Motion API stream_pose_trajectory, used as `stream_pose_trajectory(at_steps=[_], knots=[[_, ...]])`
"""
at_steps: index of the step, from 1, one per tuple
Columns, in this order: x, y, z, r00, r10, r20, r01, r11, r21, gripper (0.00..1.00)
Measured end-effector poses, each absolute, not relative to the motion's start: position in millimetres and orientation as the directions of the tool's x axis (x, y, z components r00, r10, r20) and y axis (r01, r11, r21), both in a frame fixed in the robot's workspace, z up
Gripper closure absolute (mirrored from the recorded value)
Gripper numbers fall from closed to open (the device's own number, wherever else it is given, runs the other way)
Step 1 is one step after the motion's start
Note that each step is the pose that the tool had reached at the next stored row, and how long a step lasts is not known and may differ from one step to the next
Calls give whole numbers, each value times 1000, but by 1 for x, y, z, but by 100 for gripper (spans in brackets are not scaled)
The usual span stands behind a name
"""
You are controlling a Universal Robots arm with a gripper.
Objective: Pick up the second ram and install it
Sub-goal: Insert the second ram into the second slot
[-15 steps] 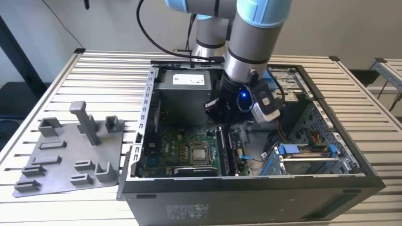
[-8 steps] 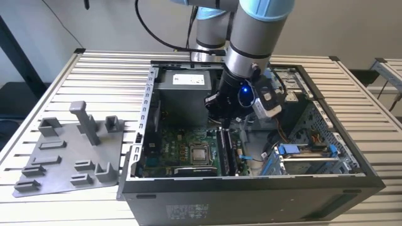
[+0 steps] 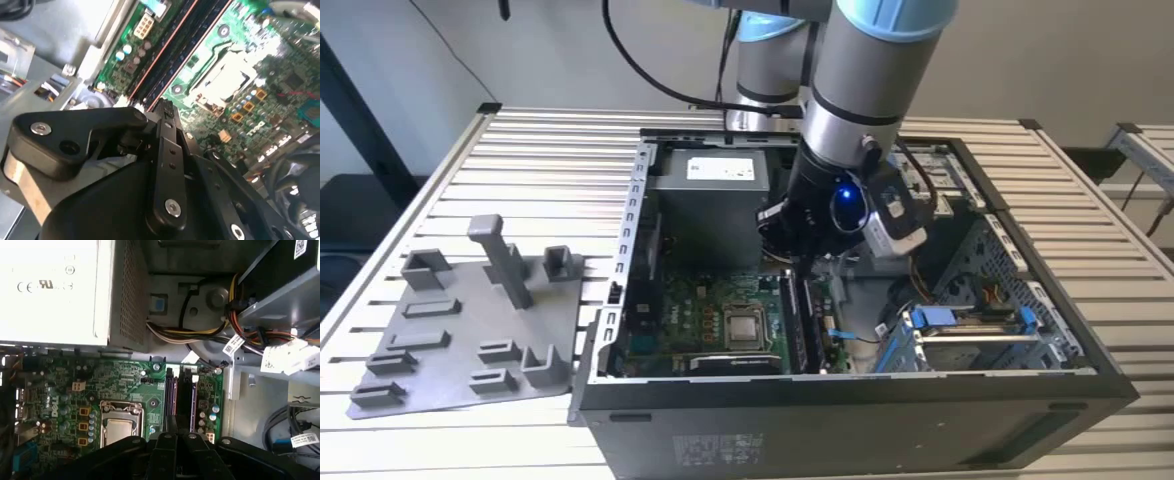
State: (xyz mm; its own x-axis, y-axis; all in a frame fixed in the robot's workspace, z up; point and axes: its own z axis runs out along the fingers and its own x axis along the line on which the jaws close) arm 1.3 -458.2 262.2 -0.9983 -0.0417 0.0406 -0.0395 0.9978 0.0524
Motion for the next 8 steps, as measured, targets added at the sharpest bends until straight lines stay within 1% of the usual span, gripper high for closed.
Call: stream_pose_trajectory(at_steps=[8], knots=[[1,-495,262,-998,-42,41,-39,998,54,89]])
